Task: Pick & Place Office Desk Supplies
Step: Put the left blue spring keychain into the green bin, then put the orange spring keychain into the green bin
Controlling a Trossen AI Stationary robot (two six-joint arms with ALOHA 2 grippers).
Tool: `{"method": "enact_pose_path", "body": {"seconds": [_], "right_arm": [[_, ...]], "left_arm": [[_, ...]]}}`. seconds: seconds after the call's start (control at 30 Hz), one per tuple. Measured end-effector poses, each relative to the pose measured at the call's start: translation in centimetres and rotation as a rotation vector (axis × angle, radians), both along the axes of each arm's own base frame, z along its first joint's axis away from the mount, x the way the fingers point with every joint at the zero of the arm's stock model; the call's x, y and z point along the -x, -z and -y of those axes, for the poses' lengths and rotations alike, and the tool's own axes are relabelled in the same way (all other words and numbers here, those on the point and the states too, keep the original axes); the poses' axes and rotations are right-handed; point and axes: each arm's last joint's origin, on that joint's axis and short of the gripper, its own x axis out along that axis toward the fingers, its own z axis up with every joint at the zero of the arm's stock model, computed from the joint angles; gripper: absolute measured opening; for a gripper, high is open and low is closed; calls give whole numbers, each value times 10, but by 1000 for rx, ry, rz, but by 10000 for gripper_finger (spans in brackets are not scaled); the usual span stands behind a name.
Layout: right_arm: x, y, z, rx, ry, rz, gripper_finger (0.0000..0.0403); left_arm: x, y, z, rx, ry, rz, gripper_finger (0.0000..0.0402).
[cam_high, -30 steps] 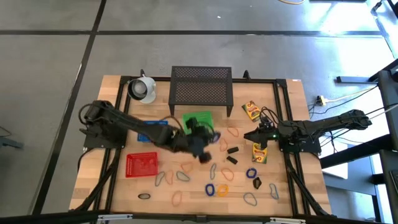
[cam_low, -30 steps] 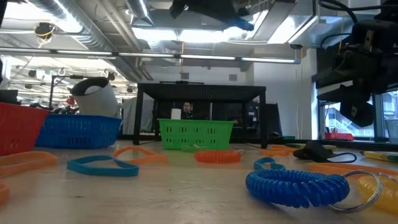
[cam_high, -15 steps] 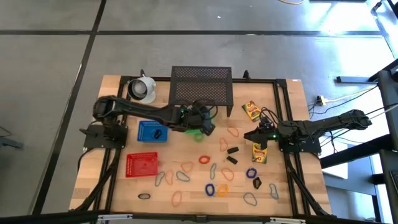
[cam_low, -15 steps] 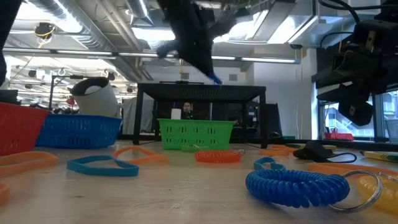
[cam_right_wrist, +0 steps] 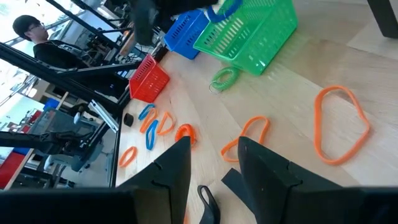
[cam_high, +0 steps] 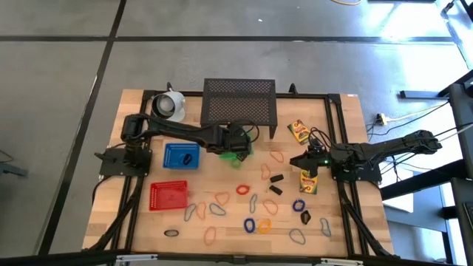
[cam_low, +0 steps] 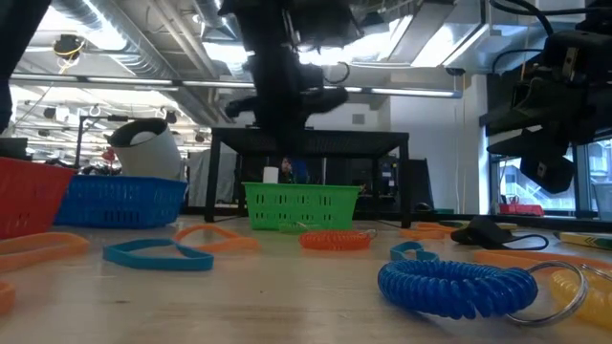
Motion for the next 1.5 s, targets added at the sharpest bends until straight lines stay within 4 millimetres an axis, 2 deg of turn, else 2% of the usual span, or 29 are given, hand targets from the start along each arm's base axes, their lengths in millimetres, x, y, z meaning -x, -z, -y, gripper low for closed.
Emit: {"method": "enact_pose_path", "body": {"seconds": [0.23,0.57,1.03,1.23,1.5], "right_arm": [[0,0,0,-1,0,0,136],[0,0,0,-1,0,0,136],[0,0,0,-1,0,0,136],[0,0,0,-1,0,1,136],[0,0,0,-1,-2,0,136]], "left_arm": [[-4,26,1,23,-3,-84,15],[-5,32,2,52,5,-103,20],[-2,30,4,108,17,-124,120],[4,10,8,155,40,-93,149],[15,-53,35,149,140,86,152]]}}
